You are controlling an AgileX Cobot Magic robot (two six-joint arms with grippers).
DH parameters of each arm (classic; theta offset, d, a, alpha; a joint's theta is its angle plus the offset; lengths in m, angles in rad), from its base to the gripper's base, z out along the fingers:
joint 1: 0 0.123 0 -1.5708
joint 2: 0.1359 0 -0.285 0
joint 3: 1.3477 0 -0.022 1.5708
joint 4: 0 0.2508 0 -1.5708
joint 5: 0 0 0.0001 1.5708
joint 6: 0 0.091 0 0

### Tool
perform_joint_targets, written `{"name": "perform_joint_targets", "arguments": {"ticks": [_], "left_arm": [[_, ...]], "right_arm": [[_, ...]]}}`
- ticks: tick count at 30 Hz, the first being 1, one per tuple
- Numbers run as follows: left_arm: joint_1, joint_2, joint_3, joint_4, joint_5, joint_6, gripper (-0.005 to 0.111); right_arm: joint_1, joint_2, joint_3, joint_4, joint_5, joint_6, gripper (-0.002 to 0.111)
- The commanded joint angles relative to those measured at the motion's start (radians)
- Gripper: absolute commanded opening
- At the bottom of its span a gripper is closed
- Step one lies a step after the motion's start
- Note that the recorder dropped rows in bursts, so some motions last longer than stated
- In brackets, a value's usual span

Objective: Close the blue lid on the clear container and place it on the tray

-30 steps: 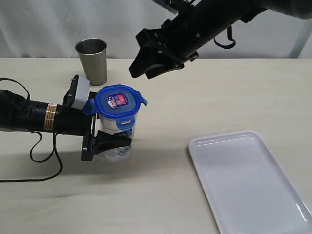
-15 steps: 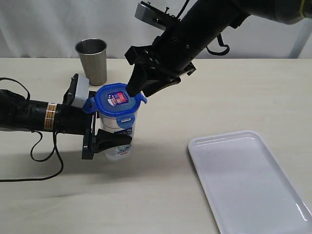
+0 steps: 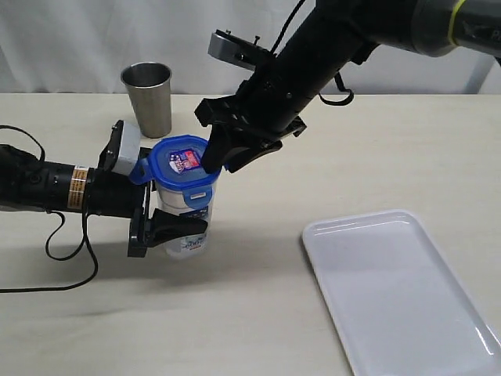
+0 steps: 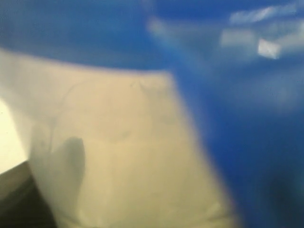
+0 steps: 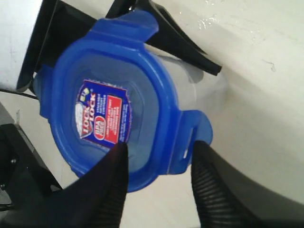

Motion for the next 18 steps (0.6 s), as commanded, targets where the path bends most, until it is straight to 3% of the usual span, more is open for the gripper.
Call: {"name": "perform_joint_targets", "arguments": {"ticks": [1,15,18], "left_arm": [[-0.003,-0.008,-0.007,-0.044,-0.042,-0.009,0.0],[-0.003,-0.008,-0.007,-0.042,-0.042,-0.011,0.0],[-0.003,-0.008,-0.007,-0.04,-0.042,-0.011,0.0]], "right_arm": [[0.014,0.023,-0.003,0.072,-0.001,-0.052,0.031],[0.014,0.168,-0.003,0.279,0.023,-0.165,0.03],[0.008,0.17,-0.003,0.244,0.023,-0.197,0.03]]}}
